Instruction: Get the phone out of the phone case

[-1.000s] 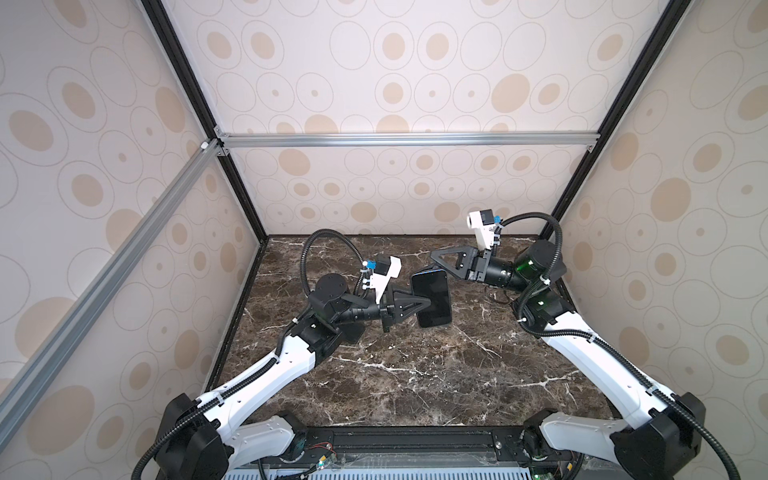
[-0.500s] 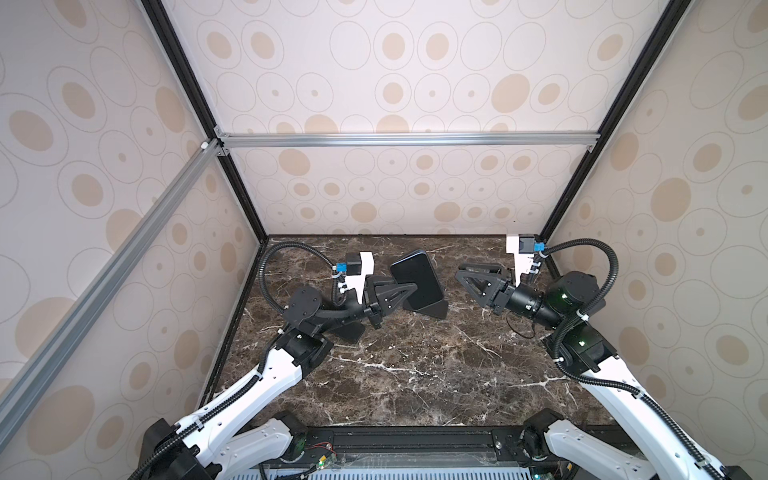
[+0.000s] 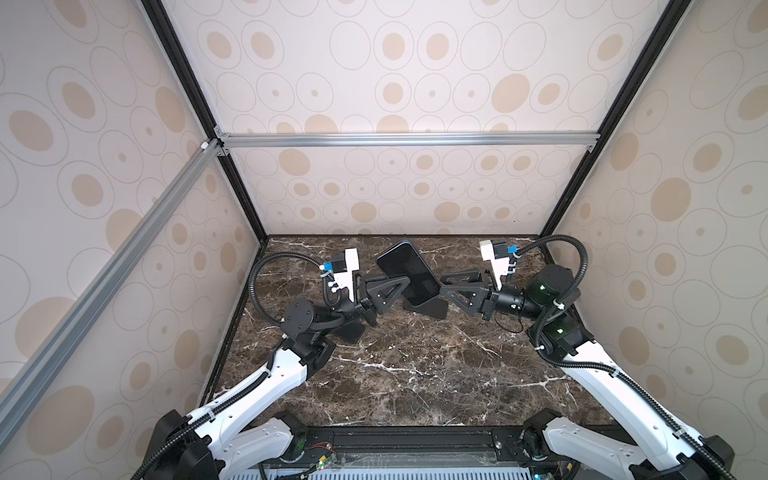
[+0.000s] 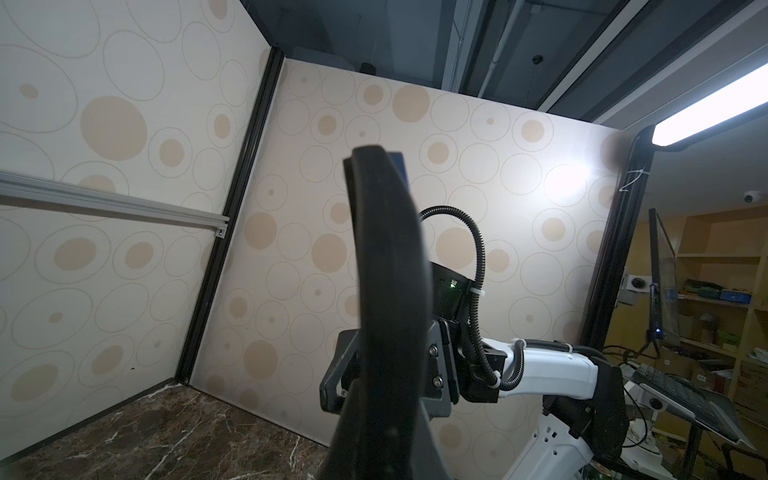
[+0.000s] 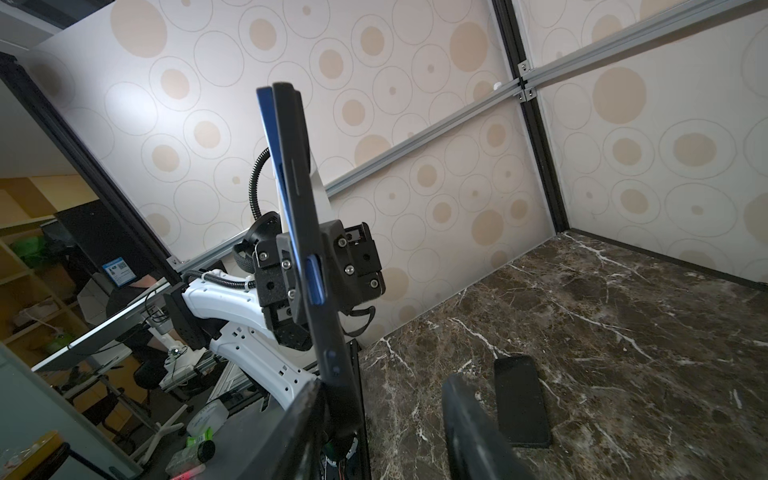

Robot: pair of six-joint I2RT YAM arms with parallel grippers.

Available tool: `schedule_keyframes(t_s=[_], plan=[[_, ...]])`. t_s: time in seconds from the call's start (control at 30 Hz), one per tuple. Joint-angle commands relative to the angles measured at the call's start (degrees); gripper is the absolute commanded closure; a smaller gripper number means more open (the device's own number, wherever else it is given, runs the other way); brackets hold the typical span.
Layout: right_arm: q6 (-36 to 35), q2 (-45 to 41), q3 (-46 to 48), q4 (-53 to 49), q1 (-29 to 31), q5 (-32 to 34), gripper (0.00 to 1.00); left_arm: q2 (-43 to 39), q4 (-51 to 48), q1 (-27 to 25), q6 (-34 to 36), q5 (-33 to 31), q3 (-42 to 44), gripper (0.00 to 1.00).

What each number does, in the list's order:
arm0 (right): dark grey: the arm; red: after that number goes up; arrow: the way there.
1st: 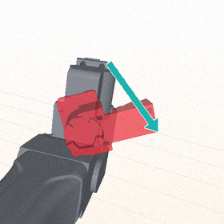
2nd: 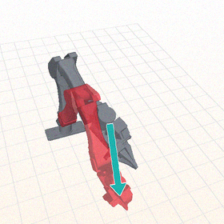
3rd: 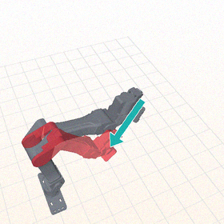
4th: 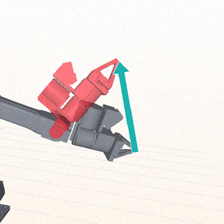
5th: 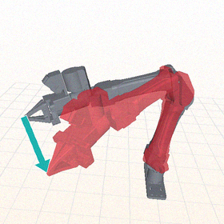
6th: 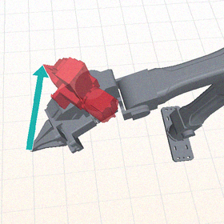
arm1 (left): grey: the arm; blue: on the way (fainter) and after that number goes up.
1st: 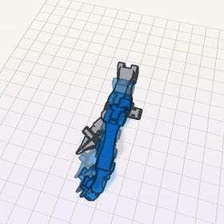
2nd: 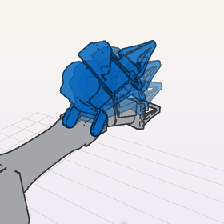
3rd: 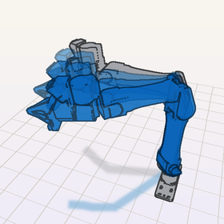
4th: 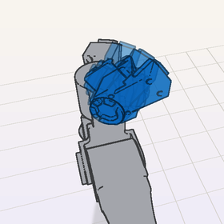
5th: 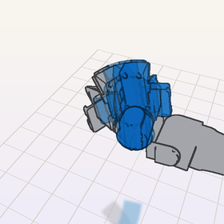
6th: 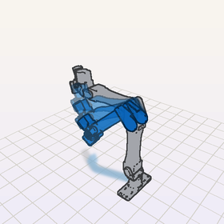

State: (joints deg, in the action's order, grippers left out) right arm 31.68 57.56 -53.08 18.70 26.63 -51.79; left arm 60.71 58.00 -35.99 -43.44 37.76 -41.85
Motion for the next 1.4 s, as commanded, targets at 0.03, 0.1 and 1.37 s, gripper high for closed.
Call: schedule_keyframes(t_s=[0.03, 0.1, 1.37], plan=[[0.85, 0.42, -1.73, 5.13, 1.8, -2.64, 0.56, -0.16, 6.76, 0.31, -2.77, -1.43, -0.43, 1.0], [1.22, 0.86, -1.86, 5.9, 2.63, -2.45, 0.59, -0.15, 5.96, 0.34, -2.65, -2.04, -0.39, 1.0], [-0.99, 0.4, -9.74, -5.07, 2.43, -7.0, 1.0, -0.75, 4.66, 0.64, -2.35, 2.86, -0.77, 0.64]])
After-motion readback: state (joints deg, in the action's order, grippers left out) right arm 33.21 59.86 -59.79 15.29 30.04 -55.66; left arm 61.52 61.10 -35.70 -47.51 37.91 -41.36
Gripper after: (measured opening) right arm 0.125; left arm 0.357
